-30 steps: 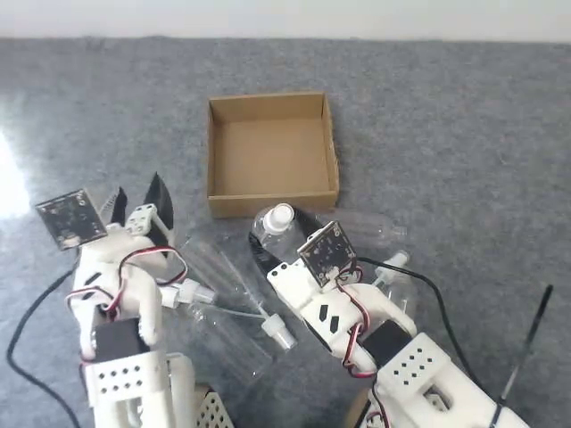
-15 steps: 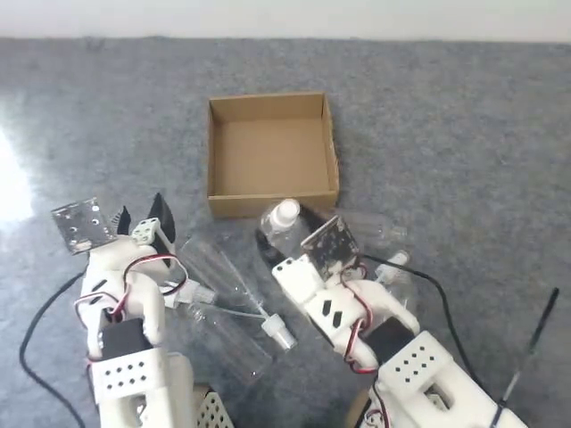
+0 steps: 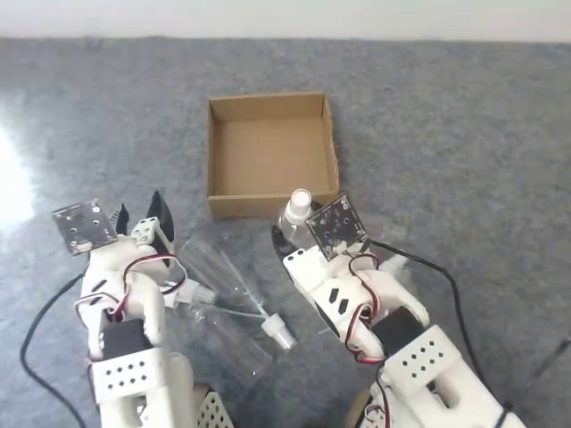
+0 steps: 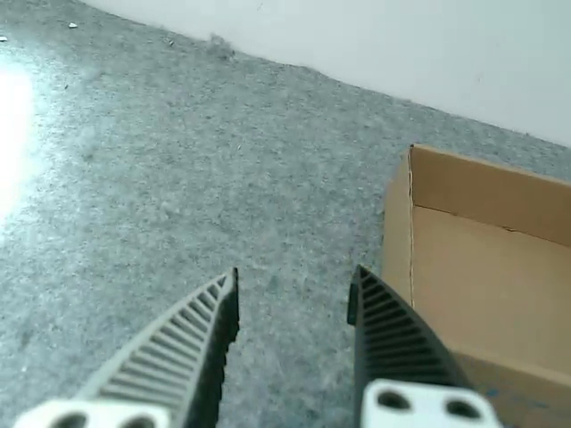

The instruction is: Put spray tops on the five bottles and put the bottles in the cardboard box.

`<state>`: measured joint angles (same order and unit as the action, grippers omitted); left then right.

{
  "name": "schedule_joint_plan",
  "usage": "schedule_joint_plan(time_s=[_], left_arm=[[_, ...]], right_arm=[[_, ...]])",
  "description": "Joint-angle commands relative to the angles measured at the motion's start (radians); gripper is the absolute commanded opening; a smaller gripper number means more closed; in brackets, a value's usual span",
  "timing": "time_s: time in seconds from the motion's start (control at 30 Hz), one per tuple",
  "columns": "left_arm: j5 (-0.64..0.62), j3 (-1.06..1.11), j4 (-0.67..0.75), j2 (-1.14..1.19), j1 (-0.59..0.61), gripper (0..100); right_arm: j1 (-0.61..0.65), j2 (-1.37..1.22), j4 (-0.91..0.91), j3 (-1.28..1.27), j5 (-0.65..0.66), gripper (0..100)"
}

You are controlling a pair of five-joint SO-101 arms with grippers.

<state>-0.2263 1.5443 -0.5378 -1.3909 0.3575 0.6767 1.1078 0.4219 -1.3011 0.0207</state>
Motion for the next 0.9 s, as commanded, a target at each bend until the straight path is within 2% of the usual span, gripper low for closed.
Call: schedule_joint_plan(time_s=[0.0, 0.37, 0.63, 0.87], left_arm=[[0.003, -0.010, 0.032, -0.011, 0.002, 19], [0.005, -0.010, 0.034, -0.011, -0.002, 19], [0.005, -0.010, 0.034, -0.011, -0.002, 19], [0.005, -0.010, 0.034, -0.011, 0.000, 19]], right_arm=[[-0.013, 0.038, 0.079, 0.117, 0.008, 13.0], [-0.061, 0.030, 0.153, 0.193, 0.009, 12.9], [-0.056, 0.027, 0.306, 0.364, 0.015, 12.9], [-0.056, 0.024, 0.312, 0.439, 0.017, 12.9]])
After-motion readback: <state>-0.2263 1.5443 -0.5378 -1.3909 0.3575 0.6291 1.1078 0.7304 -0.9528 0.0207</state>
